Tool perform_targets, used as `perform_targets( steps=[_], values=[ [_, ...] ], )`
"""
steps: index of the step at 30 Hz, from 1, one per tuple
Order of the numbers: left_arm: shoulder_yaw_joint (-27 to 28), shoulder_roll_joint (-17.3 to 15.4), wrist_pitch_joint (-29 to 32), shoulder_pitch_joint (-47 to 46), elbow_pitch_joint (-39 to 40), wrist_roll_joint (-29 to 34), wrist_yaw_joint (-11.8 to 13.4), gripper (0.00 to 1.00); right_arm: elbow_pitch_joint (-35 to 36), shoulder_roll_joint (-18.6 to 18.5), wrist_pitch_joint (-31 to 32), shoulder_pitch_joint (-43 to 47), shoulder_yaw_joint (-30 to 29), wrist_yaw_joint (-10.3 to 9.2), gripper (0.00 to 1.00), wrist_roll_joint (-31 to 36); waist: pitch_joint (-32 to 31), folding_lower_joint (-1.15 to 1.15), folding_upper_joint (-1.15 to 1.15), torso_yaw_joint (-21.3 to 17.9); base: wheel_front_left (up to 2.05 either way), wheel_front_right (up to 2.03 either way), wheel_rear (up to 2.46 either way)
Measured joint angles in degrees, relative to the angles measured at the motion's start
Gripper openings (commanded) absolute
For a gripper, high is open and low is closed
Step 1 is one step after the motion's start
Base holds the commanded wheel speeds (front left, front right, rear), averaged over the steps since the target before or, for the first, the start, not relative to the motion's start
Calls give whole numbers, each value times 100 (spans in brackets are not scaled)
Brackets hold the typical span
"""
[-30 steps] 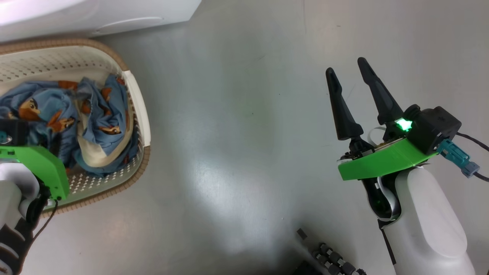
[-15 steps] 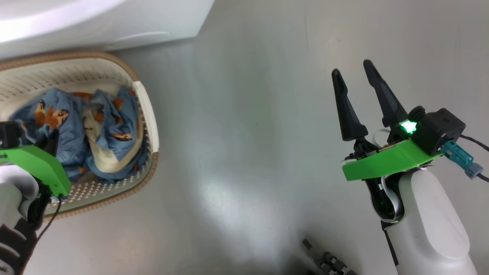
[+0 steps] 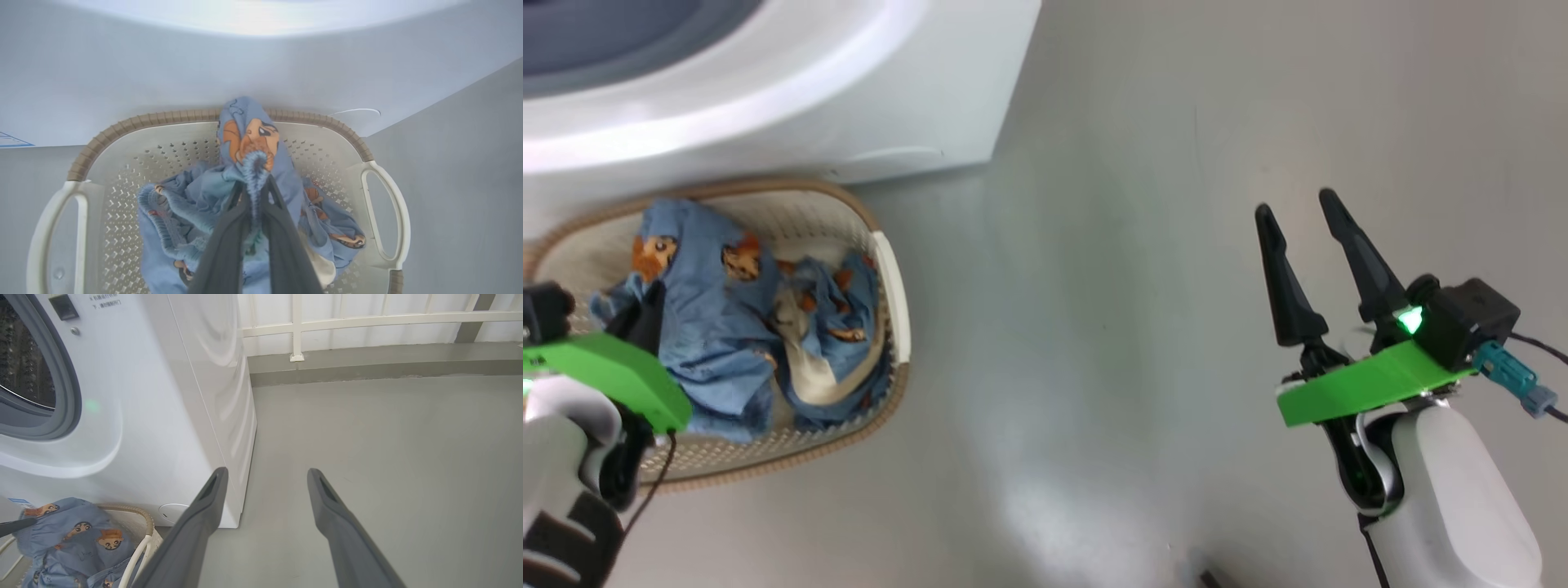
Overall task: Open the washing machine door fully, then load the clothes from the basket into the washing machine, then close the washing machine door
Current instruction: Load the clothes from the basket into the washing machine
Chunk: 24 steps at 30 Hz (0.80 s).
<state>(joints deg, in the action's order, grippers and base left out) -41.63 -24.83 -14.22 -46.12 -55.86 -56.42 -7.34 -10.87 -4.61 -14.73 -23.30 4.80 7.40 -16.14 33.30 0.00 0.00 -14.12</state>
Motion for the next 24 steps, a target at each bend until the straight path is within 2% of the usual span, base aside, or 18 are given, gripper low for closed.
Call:
perform_targets(
  steps=[11, 24],
  values=[
    [1617, 267, -1, 1009, 985, 1413, 0, 0, -90, -169, 0, 420, -123, 0, 100, -2, -758, 0, 0, 182, 0, 0, 0],
    [3006, 764, -9, 2249, 2362, 2658, 0, 0, -162, -427, 1, 952, -219, 0, 100, -9, -1643, 0, 0, 356, 0, 0, 0]
  ],
)
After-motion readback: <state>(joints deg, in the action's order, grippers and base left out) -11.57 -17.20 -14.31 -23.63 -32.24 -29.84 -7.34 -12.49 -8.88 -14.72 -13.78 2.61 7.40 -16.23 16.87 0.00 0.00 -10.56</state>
